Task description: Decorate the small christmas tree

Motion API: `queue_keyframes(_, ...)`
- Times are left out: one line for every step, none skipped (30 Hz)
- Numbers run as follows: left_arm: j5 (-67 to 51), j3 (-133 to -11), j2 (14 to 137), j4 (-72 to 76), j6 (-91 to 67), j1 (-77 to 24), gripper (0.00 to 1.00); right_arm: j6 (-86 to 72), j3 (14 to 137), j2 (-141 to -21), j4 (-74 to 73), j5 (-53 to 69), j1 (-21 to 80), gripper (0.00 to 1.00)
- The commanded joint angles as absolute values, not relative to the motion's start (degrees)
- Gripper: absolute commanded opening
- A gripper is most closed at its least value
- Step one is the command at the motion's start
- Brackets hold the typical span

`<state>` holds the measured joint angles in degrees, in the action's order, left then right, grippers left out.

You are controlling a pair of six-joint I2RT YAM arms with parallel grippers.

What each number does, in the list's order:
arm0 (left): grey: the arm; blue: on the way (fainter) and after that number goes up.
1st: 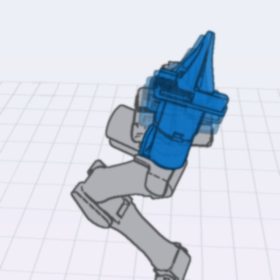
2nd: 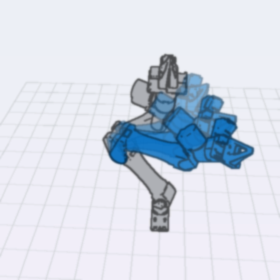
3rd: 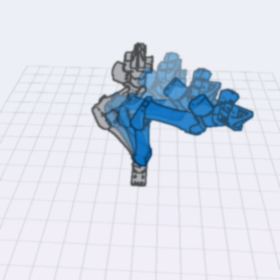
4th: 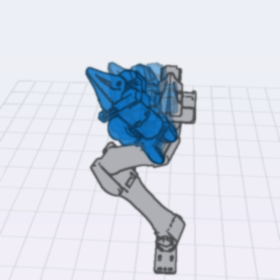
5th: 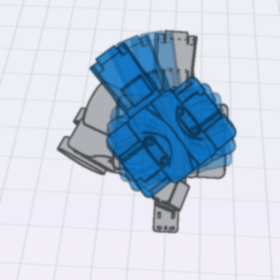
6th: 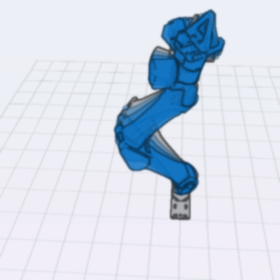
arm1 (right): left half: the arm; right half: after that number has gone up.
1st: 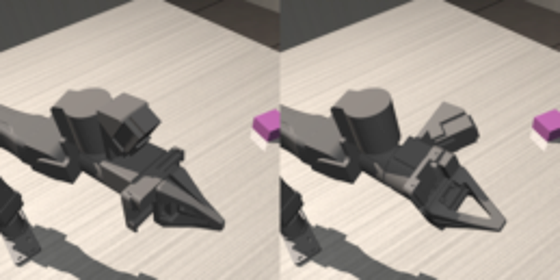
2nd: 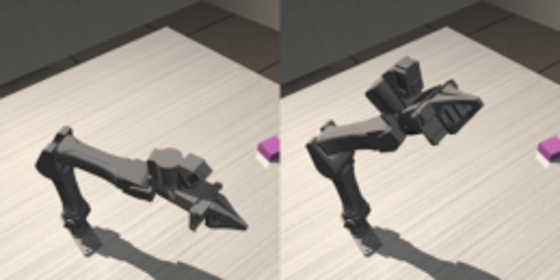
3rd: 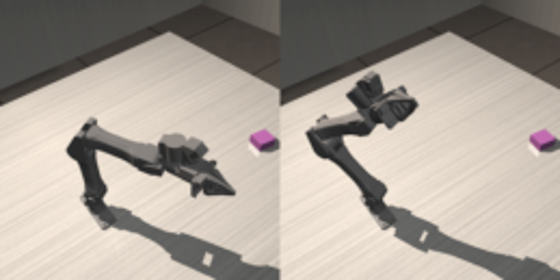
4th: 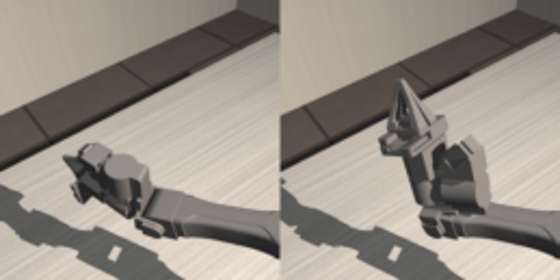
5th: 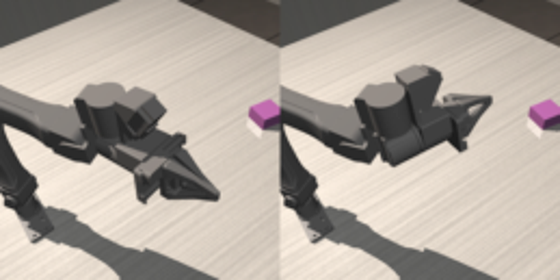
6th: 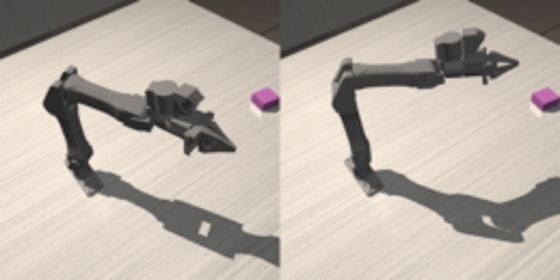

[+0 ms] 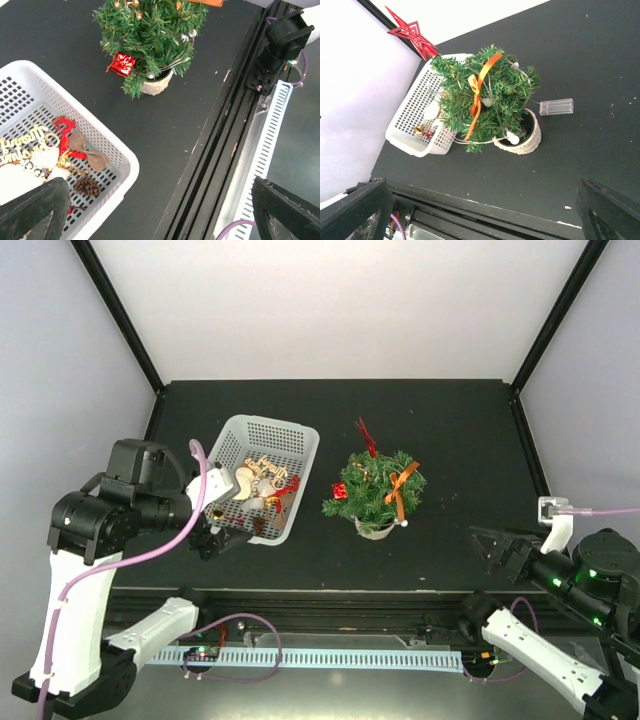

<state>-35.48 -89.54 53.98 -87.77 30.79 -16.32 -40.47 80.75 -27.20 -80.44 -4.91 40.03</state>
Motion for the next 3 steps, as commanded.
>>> queue_keyframes(-37.7, -90.0, 53.2, -88.4, 29.6, -15.8, 0.99, -41.2, 80.7, -27.7, -79.1, -6.6, 39.8, 1.00)
queue_keyframes(-37.4, -90.0, 53.3, -88.2, 29.7, -15.8, 0.99, -40.5, 81.0, -28.4, -79.7, -7.2, 39.7, 1.00)
queue_keyframes(-36.8, -90.1, 53.4, -87.9, 29.6, -15.7, 0.99, -40.0, 81.7, -29.2, -80.5, -7.9, 39.8, 1.00)
